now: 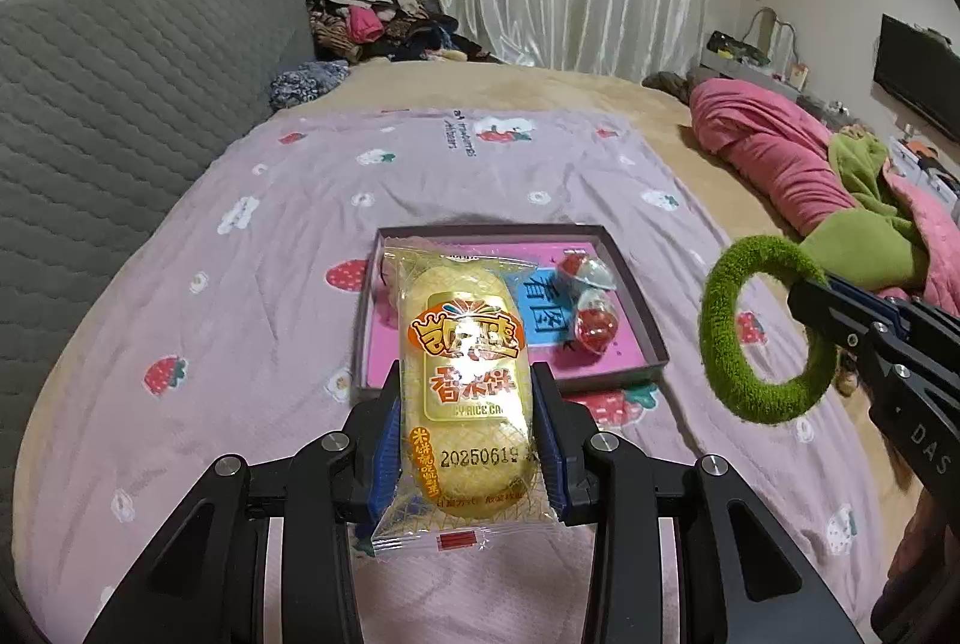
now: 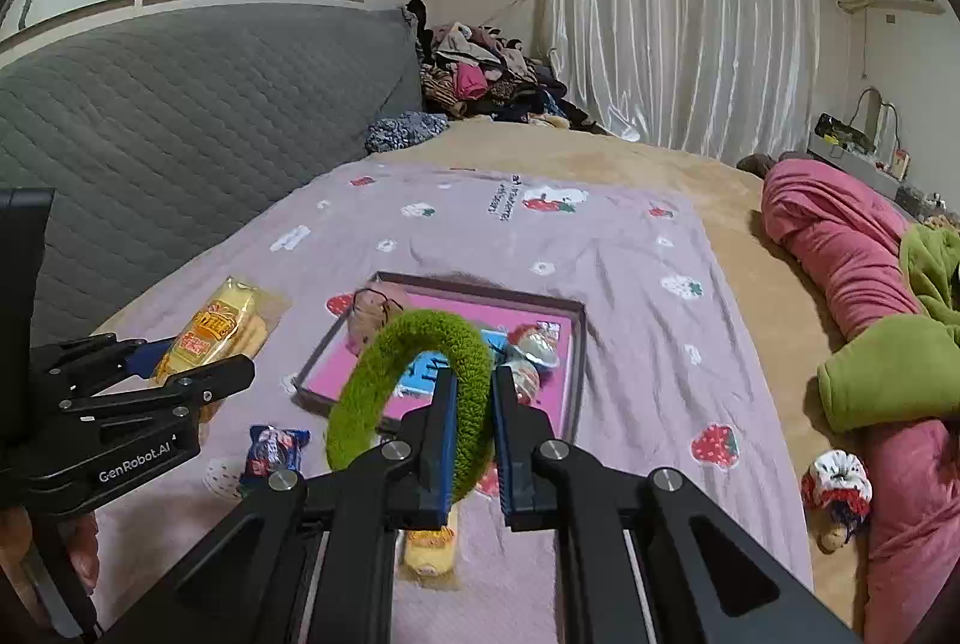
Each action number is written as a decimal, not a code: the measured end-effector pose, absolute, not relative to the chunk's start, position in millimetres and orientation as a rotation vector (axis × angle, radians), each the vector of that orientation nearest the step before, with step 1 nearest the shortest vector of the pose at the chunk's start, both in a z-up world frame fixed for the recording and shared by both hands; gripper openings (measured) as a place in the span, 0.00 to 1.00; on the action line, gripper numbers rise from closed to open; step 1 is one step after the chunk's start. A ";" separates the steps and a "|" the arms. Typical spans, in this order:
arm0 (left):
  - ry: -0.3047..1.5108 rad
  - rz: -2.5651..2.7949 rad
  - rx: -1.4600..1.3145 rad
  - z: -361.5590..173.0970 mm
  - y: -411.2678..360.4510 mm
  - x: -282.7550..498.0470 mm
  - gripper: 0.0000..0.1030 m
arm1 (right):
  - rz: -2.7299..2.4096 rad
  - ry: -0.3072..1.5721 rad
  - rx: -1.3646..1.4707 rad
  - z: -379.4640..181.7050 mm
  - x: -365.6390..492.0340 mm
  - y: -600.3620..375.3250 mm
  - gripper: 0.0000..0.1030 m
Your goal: Organize objects
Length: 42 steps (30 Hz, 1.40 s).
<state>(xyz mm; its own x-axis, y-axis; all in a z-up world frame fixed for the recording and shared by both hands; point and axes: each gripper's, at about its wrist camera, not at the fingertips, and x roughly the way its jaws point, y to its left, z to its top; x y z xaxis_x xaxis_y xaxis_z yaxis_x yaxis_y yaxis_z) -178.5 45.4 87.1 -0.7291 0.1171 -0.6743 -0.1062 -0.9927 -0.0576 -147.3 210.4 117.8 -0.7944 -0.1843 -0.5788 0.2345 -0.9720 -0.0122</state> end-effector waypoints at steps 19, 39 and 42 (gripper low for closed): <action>0.001 2.848 -1.070 104.1 23.2 -235.5 0.38 | -2.771 0.121 0.826 129.6 -194.3 177.2 0.11; -0.031 2.825 -1.111 28.2 13.7 -305.9 0.38 | -2.733 0.077 0.855 67.2 -254.1 158.2 0.11; -0.029 2.821 -1.124 9.0 16.8 -316.3 0.38 | -2.721 0.054 0.863 51.3 -264.8 156.7 0.11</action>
<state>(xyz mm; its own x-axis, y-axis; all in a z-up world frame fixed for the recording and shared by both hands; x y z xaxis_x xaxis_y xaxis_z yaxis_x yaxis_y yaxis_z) -316.3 16.8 9.0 -0.7212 0.1044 -0.6848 -0.0904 -0.9943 -0.0565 -264.8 156.7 51.3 -0.7802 -0.2585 -0.5697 0.2808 -0.9585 0.0504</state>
